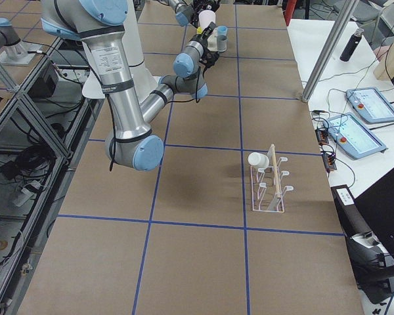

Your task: Transfer IKEA cup to right arm and place on rack

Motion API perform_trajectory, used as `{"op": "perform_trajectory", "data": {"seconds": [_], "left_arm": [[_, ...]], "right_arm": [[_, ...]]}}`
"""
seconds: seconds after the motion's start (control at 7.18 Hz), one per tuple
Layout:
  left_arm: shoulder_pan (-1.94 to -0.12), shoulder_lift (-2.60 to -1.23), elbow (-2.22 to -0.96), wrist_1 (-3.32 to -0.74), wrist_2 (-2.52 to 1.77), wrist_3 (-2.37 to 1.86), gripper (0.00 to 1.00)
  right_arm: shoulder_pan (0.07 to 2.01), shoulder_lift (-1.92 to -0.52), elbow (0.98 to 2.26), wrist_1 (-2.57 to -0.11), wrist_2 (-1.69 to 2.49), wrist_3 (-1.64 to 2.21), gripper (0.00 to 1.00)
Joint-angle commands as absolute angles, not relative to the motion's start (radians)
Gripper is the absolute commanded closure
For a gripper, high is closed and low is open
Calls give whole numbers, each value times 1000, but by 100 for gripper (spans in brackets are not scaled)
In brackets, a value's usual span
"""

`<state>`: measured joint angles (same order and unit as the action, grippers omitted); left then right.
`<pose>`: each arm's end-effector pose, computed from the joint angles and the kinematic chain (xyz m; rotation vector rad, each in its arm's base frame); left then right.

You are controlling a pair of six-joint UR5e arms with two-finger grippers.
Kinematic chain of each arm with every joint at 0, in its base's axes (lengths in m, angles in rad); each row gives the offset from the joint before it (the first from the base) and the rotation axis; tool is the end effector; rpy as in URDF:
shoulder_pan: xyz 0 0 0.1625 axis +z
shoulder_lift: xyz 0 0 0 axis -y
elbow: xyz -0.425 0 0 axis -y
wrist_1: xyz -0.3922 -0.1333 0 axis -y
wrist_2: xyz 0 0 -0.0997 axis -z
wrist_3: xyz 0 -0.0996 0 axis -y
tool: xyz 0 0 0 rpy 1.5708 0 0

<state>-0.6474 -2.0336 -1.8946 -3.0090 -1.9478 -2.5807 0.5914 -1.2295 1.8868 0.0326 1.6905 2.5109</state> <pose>0.3243 -0.3663 0.1297 -0.6031 2.1366 -0.5189 -0.3188 -0.3603 0.1835 -0.4721 -2.2983 0.6648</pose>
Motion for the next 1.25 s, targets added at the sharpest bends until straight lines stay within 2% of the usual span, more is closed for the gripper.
{"op": "perform_trajectory", "data": {"seconds": [0.0, 0.28, 0.84, 1.11], "left_arm": [[-695, -2013, -1864, -3004, -1951, -2512, 0], [-698, -1988, -1847, -2996, -1950, -2448, 0], [-693, -1990, -1786, -2996, -1944, -2448, 0], [-689, -1991, -1761, -2997, -1930, -2448, 0]], "right_arm": [[612, -1308, 1849, 20, 1654, 2287, 97], [699, -1379, 1752, 17, 1670, 2015, 100], [813, -1521, 1749, -118, 1669, 1480, 100], [918, -1542, 1764, -304, 1693, 1315, 100]]}}
